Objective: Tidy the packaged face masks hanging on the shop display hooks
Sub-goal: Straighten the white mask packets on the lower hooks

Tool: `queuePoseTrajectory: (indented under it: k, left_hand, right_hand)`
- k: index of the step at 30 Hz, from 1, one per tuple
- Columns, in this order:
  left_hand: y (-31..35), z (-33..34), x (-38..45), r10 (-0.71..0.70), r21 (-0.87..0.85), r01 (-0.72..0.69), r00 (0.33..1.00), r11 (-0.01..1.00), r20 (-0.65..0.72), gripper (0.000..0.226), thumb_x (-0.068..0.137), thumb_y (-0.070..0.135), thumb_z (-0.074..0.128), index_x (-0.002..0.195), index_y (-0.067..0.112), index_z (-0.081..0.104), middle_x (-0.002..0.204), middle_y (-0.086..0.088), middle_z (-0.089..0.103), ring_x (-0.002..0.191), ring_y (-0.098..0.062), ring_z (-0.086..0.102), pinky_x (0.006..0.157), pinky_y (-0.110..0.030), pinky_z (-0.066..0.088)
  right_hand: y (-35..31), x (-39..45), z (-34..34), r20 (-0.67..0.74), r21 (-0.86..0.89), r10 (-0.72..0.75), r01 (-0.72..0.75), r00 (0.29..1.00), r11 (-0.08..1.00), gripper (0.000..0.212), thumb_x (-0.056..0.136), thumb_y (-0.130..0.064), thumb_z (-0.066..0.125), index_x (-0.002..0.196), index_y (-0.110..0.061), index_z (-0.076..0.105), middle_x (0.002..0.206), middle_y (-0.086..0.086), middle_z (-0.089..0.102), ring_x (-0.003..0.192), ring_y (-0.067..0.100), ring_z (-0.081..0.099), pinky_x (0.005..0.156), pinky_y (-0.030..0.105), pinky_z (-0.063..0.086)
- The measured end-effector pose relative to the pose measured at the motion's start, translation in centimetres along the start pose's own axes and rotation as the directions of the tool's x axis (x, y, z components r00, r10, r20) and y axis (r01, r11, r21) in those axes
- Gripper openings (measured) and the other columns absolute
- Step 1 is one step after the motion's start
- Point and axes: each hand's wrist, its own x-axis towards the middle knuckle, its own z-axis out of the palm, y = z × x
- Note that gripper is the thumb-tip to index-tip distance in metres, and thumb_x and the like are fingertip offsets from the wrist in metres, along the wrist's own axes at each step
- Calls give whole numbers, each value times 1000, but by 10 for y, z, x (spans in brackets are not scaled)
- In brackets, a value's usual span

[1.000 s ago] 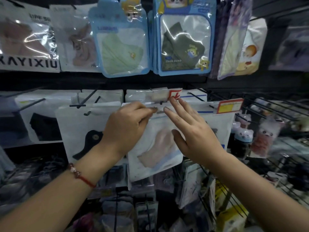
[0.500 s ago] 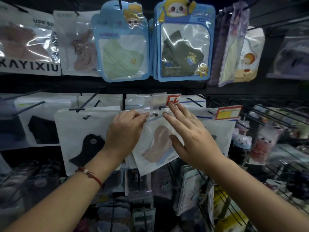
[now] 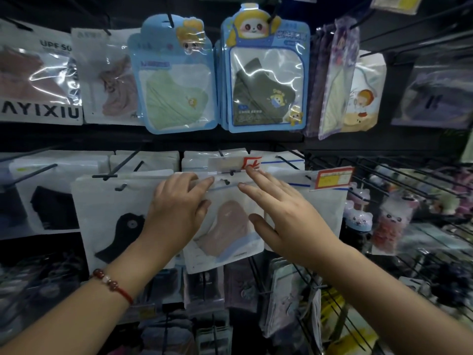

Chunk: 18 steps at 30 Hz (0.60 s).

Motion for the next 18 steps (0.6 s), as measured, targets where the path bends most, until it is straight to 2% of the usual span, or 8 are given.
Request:
queuePoseTrajectory:
  k: [3, 6, 8, 10, 12, 14, 16, 18]
  left_hand:
    - [-3, -9, -8, -37, 36, 34, 995, 999, 89, 53, 89, 34, 68, 139, 18, 57, 134, -16, 56, 124, -35, 51, 100, -52, 43]
    - [-8, -21, -16, -89, 85, 74, 979, 994, 181, 57, 95, 44, 57, 147, 23, 47, 152, -16, 42, 141, -35, 38, 113, -52, 32]
    - [-9, -34, -19, -111, 157, 75, 967, 985, 229, 61, 95, 49, 54, 150, 24, 43, 158, -14, 34, 146, -34, 31, 117, -51, 26]
    - [-8, -50, -19, -82, 218, 22, 959, 976, 270, 66, 91, 49, 61, 148, 21, 45, 158, -16, 34, 143, -36, 35, 115, -54, 30]
    - [-4, -72, -19, -65, 254, -16, 949, 967, 307, 74, 82, 50, 71, 145, 19, 49, 154, -18, 40, 136, -38, 46, 109, -56, 39]
    - [2, -100, -12, -63, 286, -29, 950, 958, 305, 77, 78, 58, 68, 144, 20, 51, 150, -16, 47, 128, -36, 55, 103, -54, 45]
    - [10, -133, 1, -95, 295, -8, 937, 955, 336, 78, 86, 69, 40, 154, 30, 33, 161, -9, 30, 140, -31, 43, 113, -48, 34]
    - [6, -155, 19, -156, 306, 41, 918, 951, 364, 77, 93, 71, 28, 157, 39, 3, 167, 0, -4, 153, -23, 14, 123, -42, 12]
  right_hand:
    - [1, -3, -17, 81, 7, 30, -31, 996, 1000, 53, 97, -39, 50, 147, -24, 41, 161, -2, 24, 147, 18, 25, 115, 26, 18]
    - [2, -8, -37, 165, 0, 125, -127, 978, 992, 53, 99, -47, 46, 150, -32, 36, 156, -15, 27, 144, 8, 25, 109, 15, 14]
    - [3, -9, -52, 200, -34, 187, -184, 962, 982, 52, 98, -49, 45, 148, -37, 38, 153, -20, 33, 139, 4, 33, 108, 17, 25]
    - [2, -6, -68, 256, -53, 217, -211, 942, 976, 52, 97, -52, 45, 147, -40, 38, 151, -22, 37, 136, 2, 38, 109, 22, 31]
    - [-3, 1, -84, 308, -41, 195, -191, 931, 981, 57, 95, -55, 46, 149, -43, 31, 153, -25, 30, 140, 0, 31, 113, 22, 26]
    - [-9, 15, -99, 318, -17, 141, -143, 938, 990, 63, 94, -58, 45, 151, -46, 21, 156, -27, 19, 144, -2, 21, 116, 22, 19]
    - [-16, 36, -113, 294, 2, 73, -77, 953, 997, 67, 94, -59, 44, 153, -45, 15, 158, -27, 12, 146, -2, 11, 116, 21, 12]
    - [-24, 59, -128, 257, 24, 11, -18, 966, 1000, 69, 94, -58, 45, 154, -43, 14, 159, -26, 11, 147, -2, 6, 116, 21, 9]
